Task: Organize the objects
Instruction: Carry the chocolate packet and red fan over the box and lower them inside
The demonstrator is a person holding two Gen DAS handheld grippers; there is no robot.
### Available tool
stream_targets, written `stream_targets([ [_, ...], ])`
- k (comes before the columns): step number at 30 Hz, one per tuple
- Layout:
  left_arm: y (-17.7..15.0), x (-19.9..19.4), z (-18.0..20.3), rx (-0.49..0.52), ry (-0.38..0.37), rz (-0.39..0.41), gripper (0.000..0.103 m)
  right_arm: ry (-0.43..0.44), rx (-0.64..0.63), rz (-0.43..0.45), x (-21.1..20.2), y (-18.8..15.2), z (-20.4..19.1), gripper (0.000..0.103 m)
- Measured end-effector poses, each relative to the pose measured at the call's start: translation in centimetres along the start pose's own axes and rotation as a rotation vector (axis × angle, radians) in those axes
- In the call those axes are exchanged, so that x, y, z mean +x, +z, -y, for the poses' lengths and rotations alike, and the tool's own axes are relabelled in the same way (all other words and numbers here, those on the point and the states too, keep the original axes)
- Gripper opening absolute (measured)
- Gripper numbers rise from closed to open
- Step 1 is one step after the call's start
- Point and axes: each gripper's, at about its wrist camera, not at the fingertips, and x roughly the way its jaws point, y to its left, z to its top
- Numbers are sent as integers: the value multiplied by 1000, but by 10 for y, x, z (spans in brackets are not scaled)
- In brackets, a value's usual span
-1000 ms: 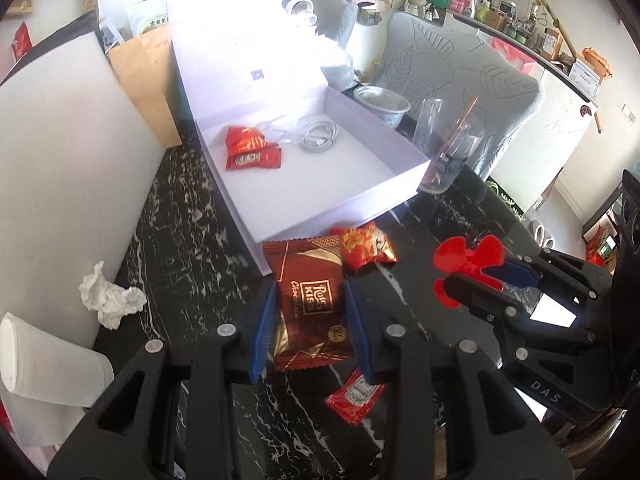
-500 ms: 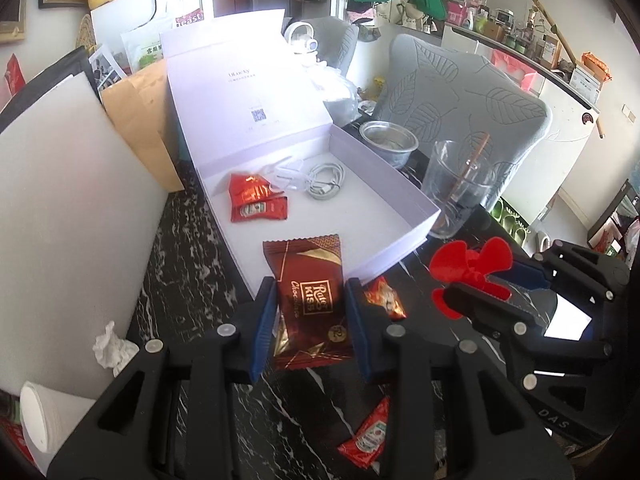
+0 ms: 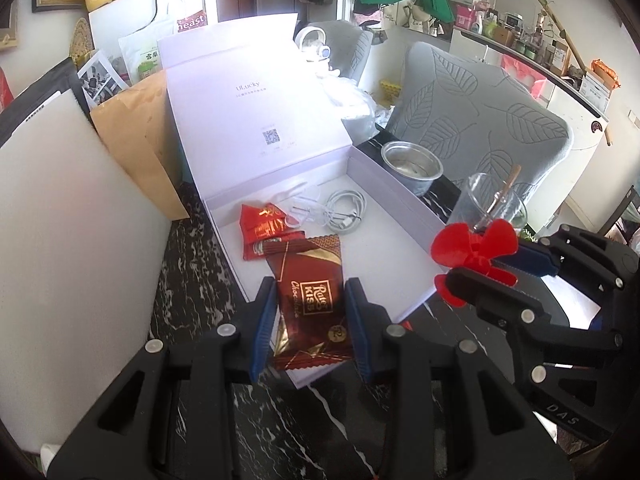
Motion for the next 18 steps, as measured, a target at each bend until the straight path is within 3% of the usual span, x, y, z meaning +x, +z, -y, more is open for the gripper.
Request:
stream_targets([
  [18,47,82,-30,-5,9,-69,33,-14,-19,-72,95,37,34,31],
])
